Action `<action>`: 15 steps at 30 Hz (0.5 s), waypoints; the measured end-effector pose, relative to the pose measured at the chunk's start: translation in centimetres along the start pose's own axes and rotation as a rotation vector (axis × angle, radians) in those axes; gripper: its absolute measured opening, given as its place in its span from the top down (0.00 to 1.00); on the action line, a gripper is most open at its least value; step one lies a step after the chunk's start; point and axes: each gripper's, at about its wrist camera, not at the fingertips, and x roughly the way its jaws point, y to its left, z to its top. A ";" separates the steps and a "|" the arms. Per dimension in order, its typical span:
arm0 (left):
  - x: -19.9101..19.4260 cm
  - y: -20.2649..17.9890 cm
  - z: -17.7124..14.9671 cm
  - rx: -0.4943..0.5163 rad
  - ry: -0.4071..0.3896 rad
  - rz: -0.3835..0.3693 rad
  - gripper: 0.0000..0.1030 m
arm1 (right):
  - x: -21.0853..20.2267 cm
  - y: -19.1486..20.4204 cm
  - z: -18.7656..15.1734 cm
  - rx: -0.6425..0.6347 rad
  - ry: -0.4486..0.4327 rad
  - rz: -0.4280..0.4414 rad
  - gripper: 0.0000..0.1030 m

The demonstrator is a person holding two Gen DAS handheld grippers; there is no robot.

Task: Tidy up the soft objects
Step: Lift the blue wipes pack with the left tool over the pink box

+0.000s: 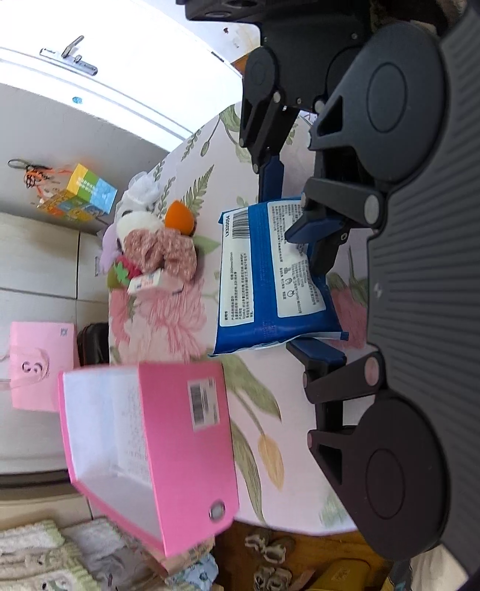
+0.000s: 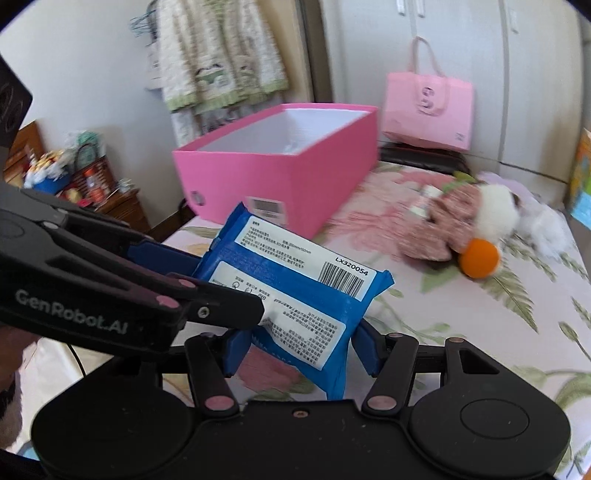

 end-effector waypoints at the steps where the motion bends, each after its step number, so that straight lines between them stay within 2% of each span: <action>1: -0.6 0.4 0.0 -0.003 -0.003 0.009 0.47 | 0.1 0.5 0.3 -0.010 0.000 0.008 0.37; 8: -3.5 3.1 0.7 -0.045 -0.027 0.039 0.47 | 0.1 3.5 2.9 -0.096 -0.013 0.055 0.37; 15: -5.2 5.8 3.7 -0.044 -0.084 0.063 0.47 | 0.8 4.8 7.1 -0.162 -0.050 0.095 0.37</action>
